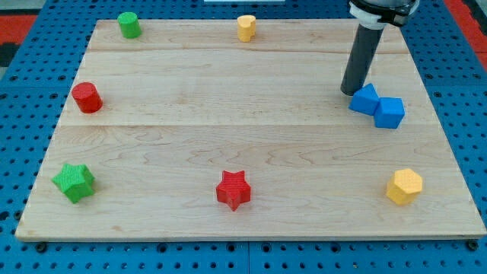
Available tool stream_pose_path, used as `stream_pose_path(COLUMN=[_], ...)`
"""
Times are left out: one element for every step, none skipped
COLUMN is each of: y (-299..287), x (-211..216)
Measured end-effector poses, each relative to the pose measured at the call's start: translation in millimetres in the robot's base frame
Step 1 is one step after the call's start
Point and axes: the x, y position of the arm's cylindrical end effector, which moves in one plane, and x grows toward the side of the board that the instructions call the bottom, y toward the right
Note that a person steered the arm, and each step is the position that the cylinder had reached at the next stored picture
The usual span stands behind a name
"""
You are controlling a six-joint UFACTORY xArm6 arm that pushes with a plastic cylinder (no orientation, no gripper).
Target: Push the yellow heart to the bottom right of the green circle
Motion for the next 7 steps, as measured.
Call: stream_pose_path(y=[-13, -53, -124, -114, -147, -206, -214], x=[-66, -111, -125, -147, -167, -179, -182])
